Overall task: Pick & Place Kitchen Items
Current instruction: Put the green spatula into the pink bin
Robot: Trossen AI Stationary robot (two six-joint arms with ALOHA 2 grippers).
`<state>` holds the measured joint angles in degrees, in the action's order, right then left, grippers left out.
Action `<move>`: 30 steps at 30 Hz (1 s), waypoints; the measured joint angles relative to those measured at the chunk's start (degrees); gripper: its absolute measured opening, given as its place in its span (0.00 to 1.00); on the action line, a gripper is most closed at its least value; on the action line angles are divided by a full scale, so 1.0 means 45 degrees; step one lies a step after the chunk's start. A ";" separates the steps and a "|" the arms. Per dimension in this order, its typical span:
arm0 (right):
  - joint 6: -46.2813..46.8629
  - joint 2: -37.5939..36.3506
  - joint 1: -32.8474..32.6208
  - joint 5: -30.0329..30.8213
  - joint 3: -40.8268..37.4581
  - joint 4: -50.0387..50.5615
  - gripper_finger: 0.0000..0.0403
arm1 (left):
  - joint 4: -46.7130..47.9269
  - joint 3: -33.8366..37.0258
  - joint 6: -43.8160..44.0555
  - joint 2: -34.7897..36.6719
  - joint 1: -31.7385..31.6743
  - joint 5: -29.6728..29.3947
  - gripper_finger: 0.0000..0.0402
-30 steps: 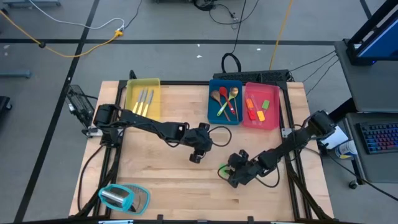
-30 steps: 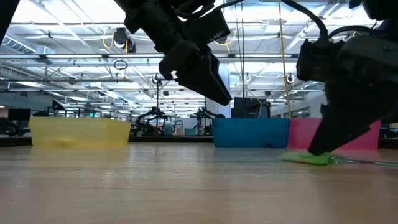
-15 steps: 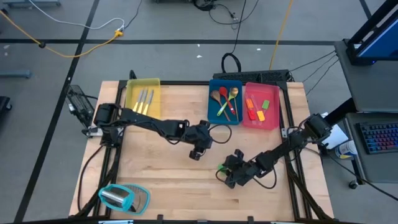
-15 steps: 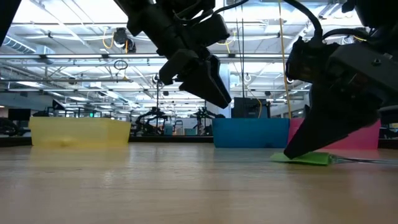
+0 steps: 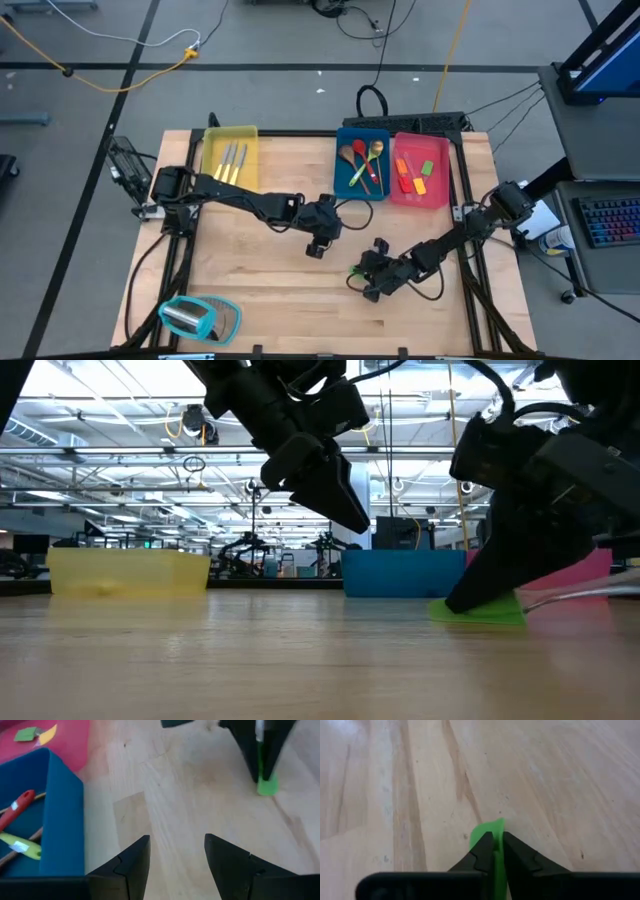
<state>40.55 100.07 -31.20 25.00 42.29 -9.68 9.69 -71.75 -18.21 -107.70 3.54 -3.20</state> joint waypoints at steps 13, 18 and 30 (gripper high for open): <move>-0.2712 -0.3601 0.0351 0.1215 -0.0050 0.3286 0.03 | -0.0013 0.0000 0.1559 -0.0005 0.0427 0.0142 0.48; -0.2922 -0.5117 0.0668 0.3357 -0.0050 0.5593 0.03 | -0.0079 0.0000 0.2196 -0.0005 0.0744 0.0131 0.48; -0.4203 -0.8327 0.3135 0.8805 -0.0036 0.8518 0.03 | -0.0722 0.0000 0.3339 -0.0005 0.1656 0.0024 0.48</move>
<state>21.64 62.60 -17.09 64.63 42.13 28.65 6.45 -71.75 -3.19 -107.72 10.99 -3.09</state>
